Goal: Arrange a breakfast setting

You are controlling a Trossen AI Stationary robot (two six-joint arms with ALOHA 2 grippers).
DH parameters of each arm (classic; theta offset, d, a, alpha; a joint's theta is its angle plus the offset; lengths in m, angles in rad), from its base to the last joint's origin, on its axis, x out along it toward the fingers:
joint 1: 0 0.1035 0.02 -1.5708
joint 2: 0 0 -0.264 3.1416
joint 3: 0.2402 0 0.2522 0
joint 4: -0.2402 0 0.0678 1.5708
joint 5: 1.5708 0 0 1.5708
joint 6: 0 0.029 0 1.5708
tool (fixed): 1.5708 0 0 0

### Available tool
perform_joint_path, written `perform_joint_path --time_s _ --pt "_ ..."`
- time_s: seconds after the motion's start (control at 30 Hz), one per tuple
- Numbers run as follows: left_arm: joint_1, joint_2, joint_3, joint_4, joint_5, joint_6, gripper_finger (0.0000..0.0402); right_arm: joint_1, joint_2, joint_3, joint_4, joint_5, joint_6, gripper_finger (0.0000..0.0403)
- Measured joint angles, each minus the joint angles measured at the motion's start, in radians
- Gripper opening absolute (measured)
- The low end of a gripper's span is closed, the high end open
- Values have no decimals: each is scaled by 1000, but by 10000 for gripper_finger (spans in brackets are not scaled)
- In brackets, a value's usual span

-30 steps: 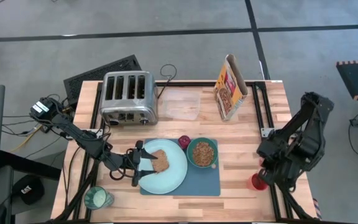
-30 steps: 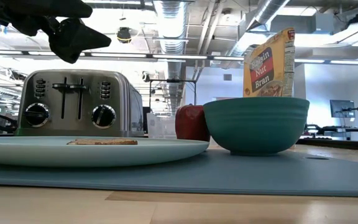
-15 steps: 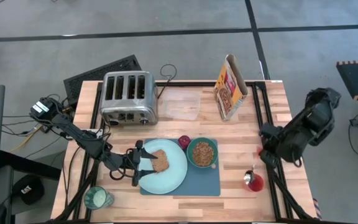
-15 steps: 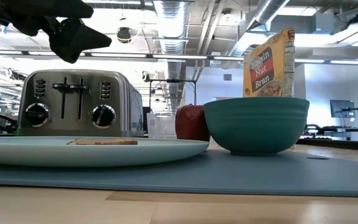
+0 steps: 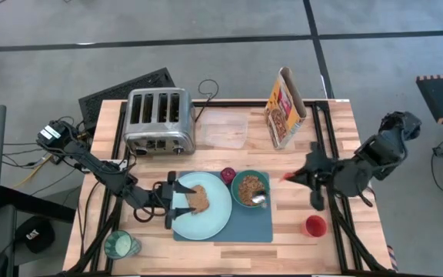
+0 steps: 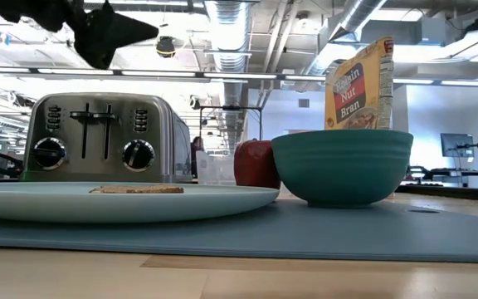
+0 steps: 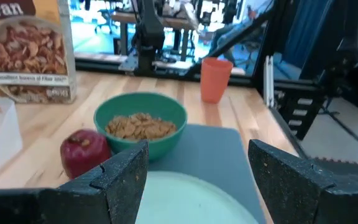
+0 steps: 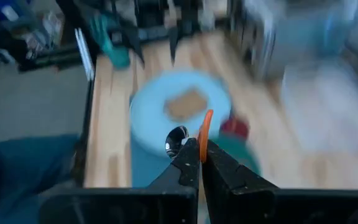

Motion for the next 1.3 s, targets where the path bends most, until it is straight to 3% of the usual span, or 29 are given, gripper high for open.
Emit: perform_joint_path --time_s 0.2,0.47,0.73,1.07,1.17,1.3 --pt "0 0 0 101 -8 49 261 -115 79 -11 285 3 -360 28" --pt "0 0 0 187 -80 88 261 -287 118 -186 795 -286 -696 27" --pt "0 0 0 257 -124 91 261 -380 119 -391 1150 -375 -767 27" --pt "5 0 0 348 -219 178 257 -381 119 -460 1261 -406 -767 27" --pt "19 0 0 354 -201 185 236 -383 147 -458 1303 -405 -767 27" --pt "41 0 0 353 -152 187 173 -384 191 -459 1344 -402 -767 27"
